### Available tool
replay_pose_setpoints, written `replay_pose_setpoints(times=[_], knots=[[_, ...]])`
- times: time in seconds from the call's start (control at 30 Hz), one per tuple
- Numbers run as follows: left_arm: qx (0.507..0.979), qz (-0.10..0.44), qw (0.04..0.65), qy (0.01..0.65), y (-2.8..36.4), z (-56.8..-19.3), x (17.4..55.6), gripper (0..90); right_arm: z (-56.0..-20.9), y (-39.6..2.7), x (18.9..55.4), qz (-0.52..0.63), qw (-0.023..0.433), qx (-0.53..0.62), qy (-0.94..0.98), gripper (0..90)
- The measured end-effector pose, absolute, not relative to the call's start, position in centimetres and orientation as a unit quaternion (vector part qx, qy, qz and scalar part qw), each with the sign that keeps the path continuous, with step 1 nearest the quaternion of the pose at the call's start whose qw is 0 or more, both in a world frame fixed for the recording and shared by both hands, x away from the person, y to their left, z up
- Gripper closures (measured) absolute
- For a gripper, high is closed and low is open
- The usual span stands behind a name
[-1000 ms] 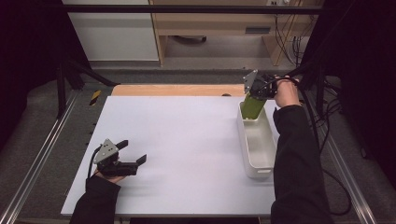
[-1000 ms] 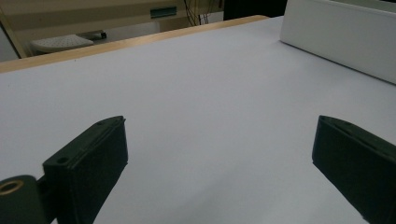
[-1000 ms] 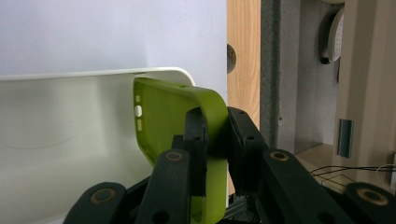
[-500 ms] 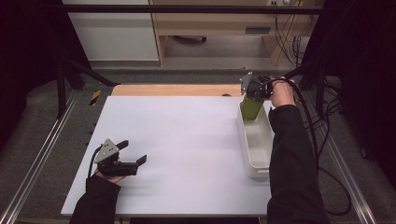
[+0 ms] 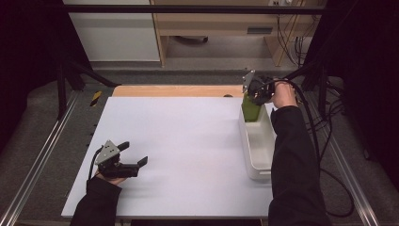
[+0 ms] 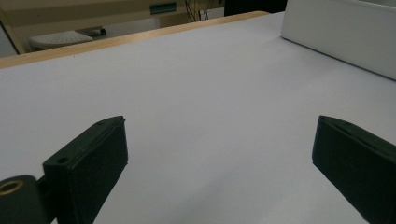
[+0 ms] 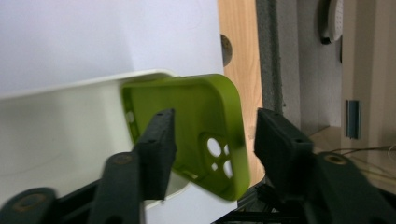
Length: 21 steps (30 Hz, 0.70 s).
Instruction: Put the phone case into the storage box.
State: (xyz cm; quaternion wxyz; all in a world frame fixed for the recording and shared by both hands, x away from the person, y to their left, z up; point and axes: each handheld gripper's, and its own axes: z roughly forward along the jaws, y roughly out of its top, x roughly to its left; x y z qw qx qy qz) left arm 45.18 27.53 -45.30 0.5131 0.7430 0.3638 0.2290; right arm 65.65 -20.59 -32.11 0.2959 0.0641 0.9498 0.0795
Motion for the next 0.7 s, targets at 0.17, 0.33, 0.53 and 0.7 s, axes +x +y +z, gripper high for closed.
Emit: replay_pose_setpoints(times=[0.17,0.33,0.53,0.7], knots=[[0.743,0.23,0.513,0.365,27.6,-45.3,45.2,3.2,-31.0,-20.7,65.0,0.127,0.311,0.106,0.936,29.1],[0.742,0.23,0.515,0.363,27.6,-45.2,45.1,3.2,-30.6,-20.0,63.4,0.151,0.351,0.129,0.915,18.4],[0.742,0.23,0.516,0.362,27.5,-45.2,45.0,3.2,-29.7,-19.3,61.8,0.228,0.335,0.15,0.902,9.4],[0.743,0.228,0.516,0.359,27.3,-45.2,45.0,2.8,-28.9,-18.8,60.2,0.274,0.334,0.184,0.883,4.5]])
